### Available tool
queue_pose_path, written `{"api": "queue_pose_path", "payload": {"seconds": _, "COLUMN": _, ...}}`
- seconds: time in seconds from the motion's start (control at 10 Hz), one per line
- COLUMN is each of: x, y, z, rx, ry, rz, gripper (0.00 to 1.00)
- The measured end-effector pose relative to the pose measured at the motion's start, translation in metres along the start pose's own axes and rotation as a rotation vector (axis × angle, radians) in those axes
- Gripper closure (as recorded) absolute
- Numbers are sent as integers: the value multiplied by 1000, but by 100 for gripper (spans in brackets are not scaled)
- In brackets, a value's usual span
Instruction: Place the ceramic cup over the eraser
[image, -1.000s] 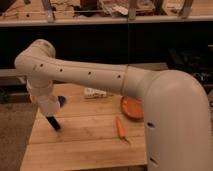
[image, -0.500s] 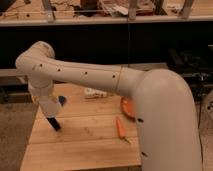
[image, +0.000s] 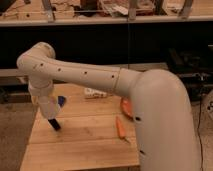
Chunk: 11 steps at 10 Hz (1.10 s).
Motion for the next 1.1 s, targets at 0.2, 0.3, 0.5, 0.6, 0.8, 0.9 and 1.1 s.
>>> {"api": "queue_pose_path", "payload": {"seconds": 0.2, "x": -1, "y": -2, "z": 2, "rx": 2, "ry": -13, "rz": -12, "gripper": 100}}
{"api": "queue_pose_path", "payload": {"seconds": 0.3, "x": -2, "y": -3, "z": 4, "rx": -4, "ry": -21, "rz": -21, "gripper": 100}}
{"api": "queue_pose_path", "payload": {"seconds": 0.5, "x": -4, "y": -10, "z": 11, "rx": -12, "ry": -37, "rz": -44, "gripper": 100}}
{"api": "queue_pose_path", "payload": {"seconds": 0.6, "x": -4, "y": -11, "z": 13, "rx": -15, "ry": -43, "rz": -50, "gripper": 100}}
{"api": "queue_pose_path", "payload": {"seconds": 0.8, "x": -4, "y": -10, "z": 18, "rx": -23, "ry": -56, "rz": -53, "gripper": 100}}
{"api": "queue_pose_path", "payload": {"seconds": 0.9, "x": -4, "y": -10, "z": 22, "rx": -29, "ry": -67, "rz": -52, "gripper": 96}}
{"api": "queue_pose_path", "payload": {"seconds": 1.1, "x": -5, "y": -11, "z": 28, "rx": -35, "ry": -81, "rz": -56, "gripper": 78}}
